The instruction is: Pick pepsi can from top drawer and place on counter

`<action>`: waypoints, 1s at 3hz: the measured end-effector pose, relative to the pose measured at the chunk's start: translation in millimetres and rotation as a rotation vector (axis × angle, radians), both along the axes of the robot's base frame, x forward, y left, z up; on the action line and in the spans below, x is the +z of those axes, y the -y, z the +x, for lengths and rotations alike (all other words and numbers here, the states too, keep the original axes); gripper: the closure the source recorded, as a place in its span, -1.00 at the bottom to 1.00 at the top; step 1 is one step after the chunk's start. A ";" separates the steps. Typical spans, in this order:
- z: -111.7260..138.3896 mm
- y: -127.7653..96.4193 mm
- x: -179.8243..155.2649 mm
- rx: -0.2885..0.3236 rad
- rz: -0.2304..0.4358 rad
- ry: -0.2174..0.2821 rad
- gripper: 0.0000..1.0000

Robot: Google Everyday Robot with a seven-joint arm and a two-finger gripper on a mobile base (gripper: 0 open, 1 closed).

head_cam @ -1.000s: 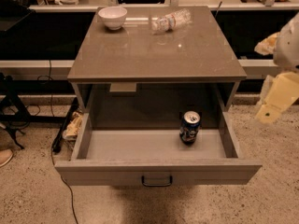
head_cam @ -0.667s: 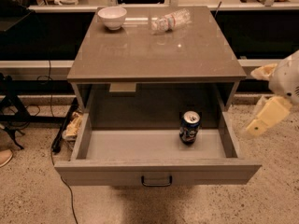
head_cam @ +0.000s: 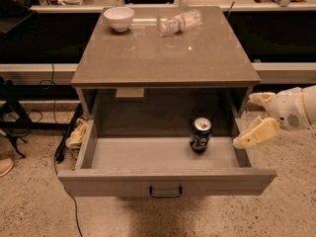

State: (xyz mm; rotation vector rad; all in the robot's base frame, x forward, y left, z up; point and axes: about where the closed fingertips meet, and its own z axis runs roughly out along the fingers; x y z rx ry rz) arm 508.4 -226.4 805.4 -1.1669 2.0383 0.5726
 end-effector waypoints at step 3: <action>24.8 -23.0 -35.5 -0.043 0.129 0.047 -1.00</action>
Offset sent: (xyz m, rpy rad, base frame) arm 0.0225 0.0182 -0.0388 0.1205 -0.0301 -0.0406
